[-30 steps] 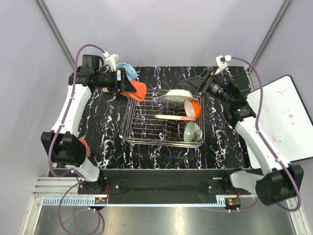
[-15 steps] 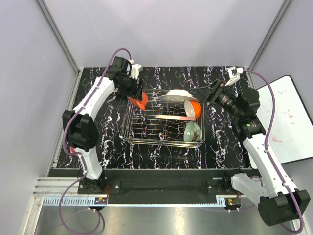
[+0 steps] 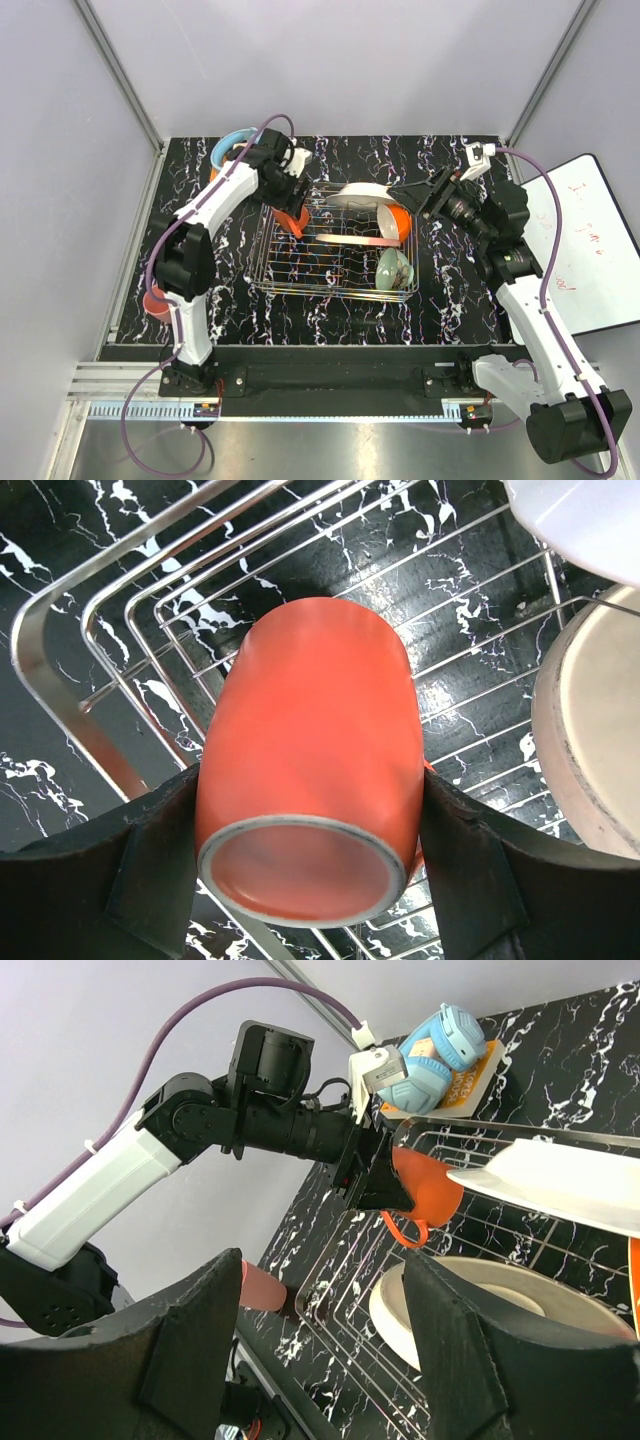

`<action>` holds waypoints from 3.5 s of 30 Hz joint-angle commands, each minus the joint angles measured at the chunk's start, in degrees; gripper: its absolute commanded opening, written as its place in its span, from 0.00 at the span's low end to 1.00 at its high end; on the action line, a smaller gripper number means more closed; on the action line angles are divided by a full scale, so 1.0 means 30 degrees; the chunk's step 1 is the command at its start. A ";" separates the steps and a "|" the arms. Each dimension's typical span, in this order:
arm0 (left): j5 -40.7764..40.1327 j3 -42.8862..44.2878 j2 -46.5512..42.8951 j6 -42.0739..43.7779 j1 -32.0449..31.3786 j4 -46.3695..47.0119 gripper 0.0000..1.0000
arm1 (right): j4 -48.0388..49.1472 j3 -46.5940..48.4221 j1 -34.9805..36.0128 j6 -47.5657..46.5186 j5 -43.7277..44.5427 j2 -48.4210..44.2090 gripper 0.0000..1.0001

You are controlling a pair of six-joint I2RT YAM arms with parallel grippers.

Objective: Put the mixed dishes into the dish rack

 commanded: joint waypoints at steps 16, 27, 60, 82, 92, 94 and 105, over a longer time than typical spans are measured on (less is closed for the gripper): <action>-0.3078 -0.0792 0.0854 0.0675 -0.1528 0.1559 0.24 | -0.0011 -0.0365 -0.0328 0.0179 0.0166 -0.0654 0.72; -0.3898 -0.1172 -0.1048 0.0645 -0.1616 0.1617 0.99 | -0.0157 -0.0600 -0.0328 0.0267 0.0137 -0.0771 0.75; -0.1965 -1.3798 -2.1615 1.0959 0.9575 -0.7056 0.99 | -0.2794 -0.0834 -0.0328 -0.1520 0.0342 -0.0596 0.75; -0.4396 -1.8248 -1.6988 1.0049 0.9692 -0.0054 0.84 | -0.3848 -0.2007 -0.0328 -0.1461 0.0547 -0.2852 0.71; -0.4660 -1.8811 -1.9385 0.9699 0.9751 0.0532 0.85 | -0.3879 -0.2240 -0.0327 -0.1403 0.0547 -0.2383 0.70; -0.4514 -1.8139 -1.9711 0.9611 0.9751 0.1118 0.87 | -0.3762 -0.2502 -0.0328 -0.1345 0.0577 -0.2441 0.70; -0.4572 -1.6258 -2.0091 0.9521 0.9751 -0.1250 0.85 | -0.3674 -0.2445 -0.0328 -0.1432 0.0401 -0.2061 0.70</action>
